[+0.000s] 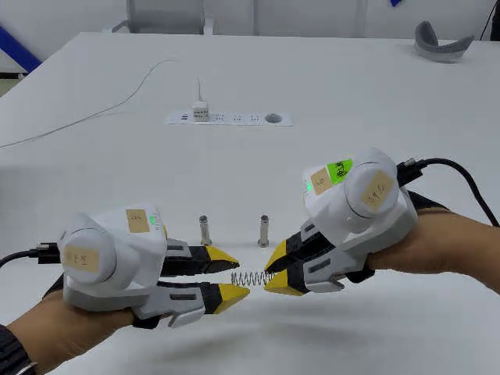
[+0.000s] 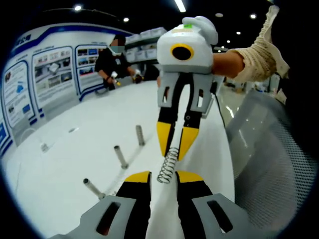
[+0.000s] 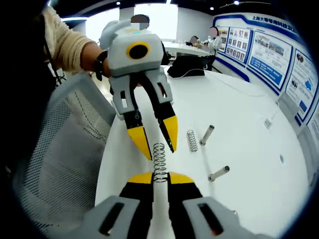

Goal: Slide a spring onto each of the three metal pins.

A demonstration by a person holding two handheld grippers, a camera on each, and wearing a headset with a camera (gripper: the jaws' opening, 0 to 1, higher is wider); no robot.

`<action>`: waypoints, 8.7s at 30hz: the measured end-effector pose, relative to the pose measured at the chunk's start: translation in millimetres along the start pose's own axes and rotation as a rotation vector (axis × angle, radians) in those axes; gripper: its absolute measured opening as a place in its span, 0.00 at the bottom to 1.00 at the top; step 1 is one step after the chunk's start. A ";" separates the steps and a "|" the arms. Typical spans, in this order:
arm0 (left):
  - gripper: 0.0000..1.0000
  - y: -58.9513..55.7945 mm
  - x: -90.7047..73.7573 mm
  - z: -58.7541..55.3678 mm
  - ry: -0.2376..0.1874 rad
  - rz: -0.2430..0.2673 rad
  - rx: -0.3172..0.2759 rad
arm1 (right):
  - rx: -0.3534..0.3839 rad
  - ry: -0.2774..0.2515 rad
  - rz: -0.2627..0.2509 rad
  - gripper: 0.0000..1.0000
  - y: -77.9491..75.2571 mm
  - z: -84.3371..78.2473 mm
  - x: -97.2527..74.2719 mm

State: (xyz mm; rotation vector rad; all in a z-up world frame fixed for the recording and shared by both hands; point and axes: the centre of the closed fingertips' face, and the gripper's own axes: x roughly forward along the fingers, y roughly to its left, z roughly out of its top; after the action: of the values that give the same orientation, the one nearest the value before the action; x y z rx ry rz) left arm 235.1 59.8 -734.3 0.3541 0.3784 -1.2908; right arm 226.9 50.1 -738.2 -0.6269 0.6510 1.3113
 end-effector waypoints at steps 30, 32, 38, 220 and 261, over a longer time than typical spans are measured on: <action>0.11 -11.5 9.1 -6.2 0.036 -0.026 0.044 | -0.020 -0.030 0.015 0.11 6.1 22.9 -12.2; 0.11 -10.9 8.9 -5.8 0.034 -0.023 0.044 | -0.015 -0.045 0.013 0.11 5.5 26.1 -13.0; 0.11 -11.2 9.2 -3.2 0.026 -0.023 0.052 | 0.001 -0.093 0.015 0.11 4.9 37.5 -14.8; 0.59 44.0 -58.9 -22.5 -0.110 0.250 -0.217 | 0.331 -0.179 -0.296 0.12 -110.5 -2.3 5.8; 0.58 44.1 -58.2 -22.6 -0.111 0.253 -0.221 | 0.370 -0.137 -0.301 0.16 -110.6 -26.9 22.2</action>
State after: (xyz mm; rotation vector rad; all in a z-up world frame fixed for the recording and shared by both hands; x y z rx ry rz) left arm 262.7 130.6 -725.5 0.1373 0.3652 -1.0053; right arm 337.1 28.5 -767.1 -0.3140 0.6383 0.9136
